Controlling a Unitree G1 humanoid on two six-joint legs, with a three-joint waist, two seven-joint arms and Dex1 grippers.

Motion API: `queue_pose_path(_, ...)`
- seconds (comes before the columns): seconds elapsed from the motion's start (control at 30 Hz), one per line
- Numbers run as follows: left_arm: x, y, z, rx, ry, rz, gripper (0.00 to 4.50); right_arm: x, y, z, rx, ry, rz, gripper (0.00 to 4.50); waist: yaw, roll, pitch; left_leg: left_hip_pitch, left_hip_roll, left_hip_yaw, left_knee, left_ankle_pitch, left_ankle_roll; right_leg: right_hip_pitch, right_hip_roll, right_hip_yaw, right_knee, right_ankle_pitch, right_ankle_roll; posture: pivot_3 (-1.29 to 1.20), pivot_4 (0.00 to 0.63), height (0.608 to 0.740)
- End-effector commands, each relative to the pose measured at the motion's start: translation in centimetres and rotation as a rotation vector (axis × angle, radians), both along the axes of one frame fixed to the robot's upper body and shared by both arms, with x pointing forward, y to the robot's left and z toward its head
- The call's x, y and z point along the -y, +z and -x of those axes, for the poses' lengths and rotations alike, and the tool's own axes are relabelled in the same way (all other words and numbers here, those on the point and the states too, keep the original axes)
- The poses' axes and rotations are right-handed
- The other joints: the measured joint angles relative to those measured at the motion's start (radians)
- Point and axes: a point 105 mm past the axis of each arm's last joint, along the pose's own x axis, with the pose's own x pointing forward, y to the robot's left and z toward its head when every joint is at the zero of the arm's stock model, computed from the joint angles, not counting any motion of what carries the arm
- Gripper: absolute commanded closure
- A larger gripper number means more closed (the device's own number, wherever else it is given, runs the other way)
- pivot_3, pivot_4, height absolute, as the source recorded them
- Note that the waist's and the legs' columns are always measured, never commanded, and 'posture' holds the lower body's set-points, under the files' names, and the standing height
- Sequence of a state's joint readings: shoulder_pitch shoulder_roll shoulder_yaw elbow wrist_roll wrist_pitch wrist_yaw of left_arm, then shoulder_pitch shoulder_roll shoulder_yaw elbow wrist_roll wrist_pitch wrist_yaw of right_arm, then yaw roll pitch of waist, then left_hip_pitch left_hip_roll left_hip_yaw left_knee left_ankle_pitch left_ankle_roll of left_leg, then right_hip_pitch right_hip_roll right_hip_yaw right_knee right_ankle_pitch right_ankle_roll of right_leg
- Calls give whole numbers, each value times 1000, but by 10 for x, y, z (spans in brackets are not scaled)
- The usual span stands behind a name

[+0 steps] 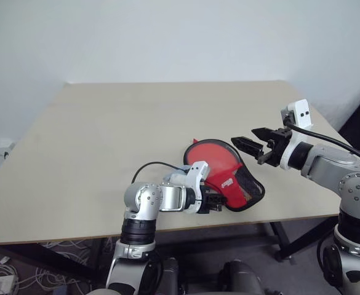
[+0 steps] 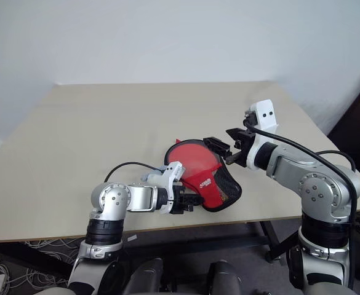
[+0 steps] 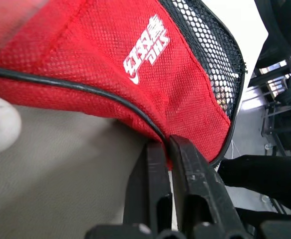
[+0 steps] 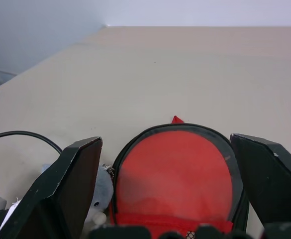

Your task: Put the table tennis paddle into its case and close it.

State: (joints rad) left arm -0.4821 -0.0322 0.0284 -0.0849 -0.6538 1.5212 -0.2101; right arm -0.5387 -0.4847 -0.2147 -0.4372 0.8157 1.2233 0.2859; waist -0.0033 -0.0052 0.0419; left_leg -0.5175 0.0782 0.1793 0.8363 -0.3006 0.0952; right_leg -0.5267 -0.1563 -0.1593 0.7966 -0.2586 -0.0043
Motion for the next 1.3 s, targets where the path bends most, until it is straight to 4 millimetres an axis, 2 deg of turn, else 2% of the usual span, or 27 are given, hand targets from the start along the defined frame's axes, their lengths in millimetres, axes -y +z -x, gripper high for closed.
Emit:
queue_pose_path(0.03, -9, -9, -3, -16, 31, -54, 4452, -4, 18, 3, 69, 15, -10, 0, 0, 0, 0, 0, 0, 0, 0, 0, 0, 0, 0, 0, 0, 0, 0, 0, 0, 654)
queue_pose_path(0.3, -14, 4, 7, 24, -79, -40, 4452, -5, 18, 4, 67, 20, -11, 0, -5, 1, 0, 0, 1, 1, -1, 0, 0, -2, 0, 0, 0, 0, 0, 0, 0, 654)
queue_pose_path(0.57, -44, 20, 28, 65, -239, -53, 4452, -9, 17, 3, 62, 38, -10, 0, -22, 3, 2, -1, 2, 2, -5, 0, -1, -4, 1, 1, 0, -1, -1, 0, 0, 654)
queue_pose_path(0.73, -53, 25, 38, 70, -293, -61, 4452, -11, 17, 3, 57, 50, -11, 0, -19, 5, 3, -1, 1, 2, -5, 0, -1, -4, 1, 1, -2, -1, -1, 0, 0, 654)
queue_pose_path(0.93, -52, 38, 58, 81, -408, -19, 4452, -16, 15, 3, 47, 76, -12, 0, -19, 6, 4, -1, 1, 2, -6, 0, -1, -5, 0, 2, -2, -1, -1, 0, 0, 654)
queue_pose_path(1.3, -52, 42, 80, 58, -514, -22, 4452, -22, 15, 4, 46, 100, -15, 0, -19, 7, 5, -1, 1, 3, -6, 0, -1, -5, 2, 2, -2, -1, -1, 0, 0, 654)
